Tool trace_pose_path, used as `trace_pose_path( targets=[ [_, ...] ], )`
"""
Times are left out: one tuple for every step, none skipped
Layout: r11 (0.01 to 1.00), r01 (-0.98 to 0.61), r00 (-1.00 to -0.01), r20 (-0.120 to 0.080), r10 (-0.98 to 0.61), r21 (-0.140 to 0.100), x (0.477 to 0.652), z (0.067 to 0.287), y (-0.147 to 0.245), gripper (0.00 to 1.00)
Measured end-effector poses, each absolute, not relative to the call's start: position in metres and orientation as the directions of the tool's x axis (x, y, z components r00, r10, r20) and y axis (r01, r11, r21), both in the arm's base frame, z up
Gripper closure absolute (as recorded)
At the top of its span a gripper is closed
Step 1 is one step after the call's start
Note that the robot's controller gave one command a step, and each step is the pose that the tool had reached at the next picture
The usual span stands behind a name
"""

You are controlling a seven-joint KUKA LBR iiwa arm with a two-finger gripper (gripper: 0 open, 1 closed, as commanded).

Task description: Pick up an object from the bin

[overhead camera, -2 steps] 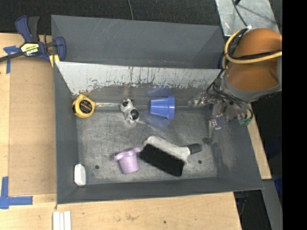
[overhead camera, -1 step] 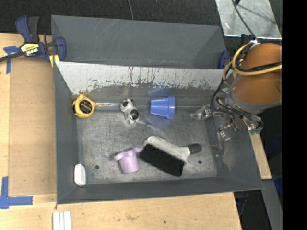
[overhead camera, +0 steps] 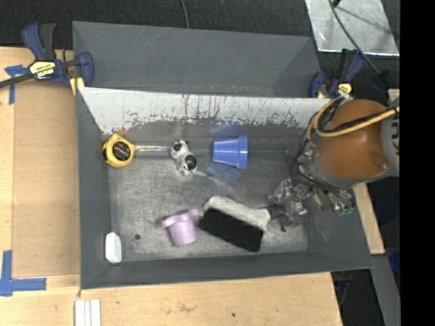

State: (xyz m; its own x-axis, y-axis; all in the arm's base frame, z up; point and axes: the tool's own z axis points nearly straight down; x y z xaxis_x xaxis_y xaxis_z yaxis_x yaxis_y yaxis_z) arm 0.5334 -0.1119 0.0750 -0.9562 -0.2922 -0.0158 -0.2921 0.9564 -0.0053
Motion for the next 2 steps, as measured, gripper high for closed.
trace_pose_path(
  targets=[
    [0.956,-0.293,-0.956,-0.016,-0.293,-0.005,0.533,0.075,-0.112,1.0],
    [0.962,-0.274,-0.962,-0.002,-0.274,0.0,0.528,0.098,-0.115,1.0]
  ],
)
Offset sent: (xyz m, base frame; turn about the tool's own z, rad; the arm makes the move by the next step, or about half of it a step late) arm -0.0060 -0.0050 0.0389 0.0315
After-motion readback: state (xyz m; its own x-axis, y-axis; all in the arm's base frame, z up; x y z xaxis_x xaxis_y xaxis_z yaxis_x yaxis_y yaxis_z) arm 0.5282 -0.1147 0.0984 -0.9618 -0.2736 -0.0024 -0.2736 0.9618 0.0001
